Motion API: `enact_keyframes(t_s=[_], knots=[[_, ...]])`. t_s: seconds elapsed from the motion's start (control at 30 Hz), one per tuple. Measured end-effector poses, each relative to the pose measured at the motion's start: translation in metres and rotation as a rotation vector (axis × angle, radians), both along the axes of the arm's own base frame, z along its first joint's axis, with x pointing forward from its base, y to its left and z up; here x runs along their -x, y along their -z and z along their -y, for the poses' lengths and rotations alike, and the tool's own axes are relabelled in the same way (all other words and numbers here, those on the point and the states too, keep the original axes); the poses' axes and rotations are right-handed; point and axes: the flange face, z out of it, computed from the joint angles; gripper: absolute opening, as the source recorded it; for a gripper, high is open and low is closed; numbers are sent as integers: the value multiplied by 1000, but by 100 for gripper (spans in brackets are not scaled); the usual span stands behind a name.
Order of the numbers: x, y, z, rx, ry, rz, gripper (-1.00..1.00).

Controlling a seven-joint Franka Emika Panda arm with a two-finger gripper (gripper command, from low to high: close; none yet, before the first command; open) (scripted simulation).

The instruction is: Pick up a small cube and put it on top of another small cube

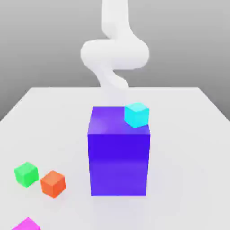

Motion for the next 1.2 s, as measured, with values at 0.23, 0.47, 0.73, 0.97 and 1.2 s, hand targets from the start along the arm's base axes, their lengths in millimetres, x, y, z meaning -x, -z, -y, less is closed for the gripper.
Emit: enact_keyframes(t_s=[0.23, 0.47, 0.73, 0.97, 1.2], knots=[[-80, 87, 40, -52, 119, -166, 0], [-135, 190, 87, -104, 242, -326, 0], [-161, 325, 147, -167, 396, -506, 0], [-153, 451, 188, -218, 520, -663, 0], [-145, 548, 201, -234, 562, -713, -100]])
